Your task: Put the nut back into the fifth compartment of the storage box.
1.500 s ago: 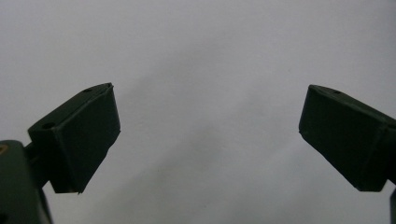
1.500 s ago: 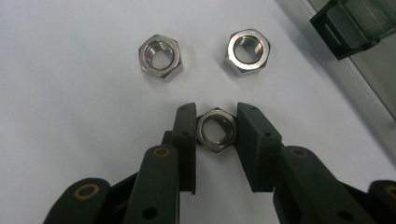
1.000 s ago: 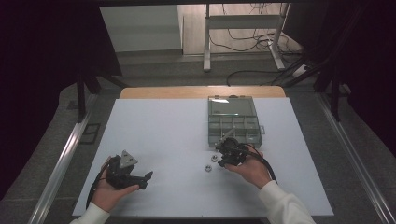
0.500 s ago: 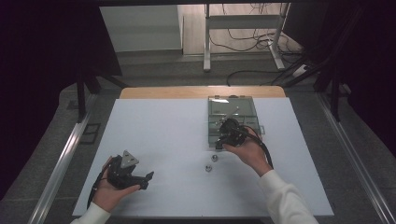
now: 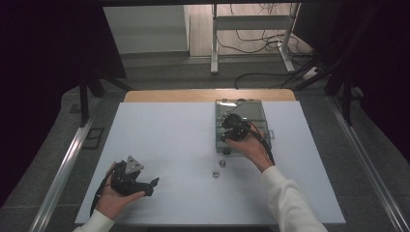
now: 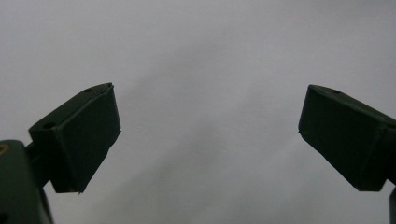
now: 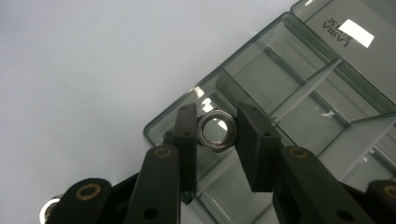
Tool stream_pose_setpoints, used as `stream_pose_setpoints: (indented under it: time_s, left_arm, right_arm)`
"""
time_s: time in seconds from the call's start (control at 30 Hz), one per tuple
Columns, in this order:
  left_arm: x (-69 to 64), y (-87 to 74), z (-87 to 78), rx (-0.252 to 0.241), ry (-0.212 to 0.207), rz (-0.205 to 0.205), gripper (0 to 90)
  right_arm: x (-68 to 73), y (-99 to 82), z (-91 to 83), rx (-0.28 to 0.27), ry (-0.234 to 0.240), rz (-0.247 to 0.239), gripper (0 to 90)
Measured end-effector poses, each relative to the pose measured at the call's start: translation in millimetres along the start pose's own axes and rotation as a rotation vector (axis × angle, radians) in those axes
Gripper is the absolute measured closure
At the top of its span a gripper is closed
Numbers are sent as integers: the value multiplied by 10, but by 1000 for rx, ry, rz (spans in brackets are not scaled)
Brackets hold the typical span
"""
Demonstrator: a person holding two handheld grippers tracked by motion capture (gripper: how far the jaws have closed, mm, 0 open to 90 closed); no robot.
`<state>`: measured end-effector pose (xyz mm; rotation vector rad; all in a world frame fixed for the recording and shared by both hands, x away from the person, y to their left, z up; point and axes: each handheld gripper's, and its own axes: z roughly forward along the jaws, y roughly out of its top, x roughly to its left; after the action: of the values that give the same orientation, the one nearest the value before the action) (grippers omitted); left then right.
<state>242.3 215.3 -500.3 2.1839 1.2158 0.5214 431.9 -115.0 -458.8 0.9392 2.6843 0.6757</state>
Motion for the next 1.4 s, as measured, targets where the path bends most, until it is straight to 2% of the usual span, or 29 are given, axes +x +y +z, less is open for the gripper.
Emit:
stream_pose_setpoints:
  time_s: [0.13, 0.23, 0.3, 0.43, 0.47, 0.5, 0.53, 0.57, 0.6, 0.63, 0.8, 0.9, 1.03, 1.23, 1.4]
  left_arm:
    - [-2, -2, -2, 0, -1, 1, 58]
    - [0, -1, -7, -2, -2, 0, 58]
    - [0, -1, -10, -4, -3, -1, 59]
    - [1, -5, -9, -2, -3, 0, 59]
    - [1, -5, -9, -2, -3, 0, 59]
    - [6, -7, -7, -1, -3, -1, 59]
    - [6, -7, -7, -1, -3, -1, 59]
    - [10, -6, -5, -1, -2, 0, 59]
    - [10, -6, -5, -1, -2, 0, 59]
    - [11, -5, -5, 0, -1, 0, 59]
    - [11, -2, -8, 0, -2, 2, 59]
    - [6, 3, 6, 2, -5, 6, 60]
    - [-12, 10, 8, 3, -5, 14, 59]
    - [4, -1, -2, 2, 3, 5, 59]
    - [3, -5, 3, 5, 4, 8, 59]
  right_arm:
    - [8, -2, 43, 3, -17, -11, 697]
    - [21, 7, 22, -32, -32, -13, 455]
    - [38, 7, -32, -64, -31, -11, 351]
    - [108, -38, -164, -101, 24, -17, 263]
    - [108, -38, -164, -101, 24, -17, 263]
    - [192, -91, -236, -109, 53, -37, 253]
    - [192, -91, -236, -109, 53, -37, 253]
    - [285, -151, -301, -112, 92, -63, 257]
    - [285, -151, -301, -112, 92, -63, 257]
    - [391, -220, -349, -104, 110, -83, 271]
    - [602, -411, -357, -70, 144, -127, 295]
    - [700, -519, -314, -44, 165, -156, 313]
    - [786, -561, -203, -1, 184, -189, 350]
    - [864, -555, -40, 57, 167, -235, 373]
    - [879, -545, 65, 85, 168, -240, 406]
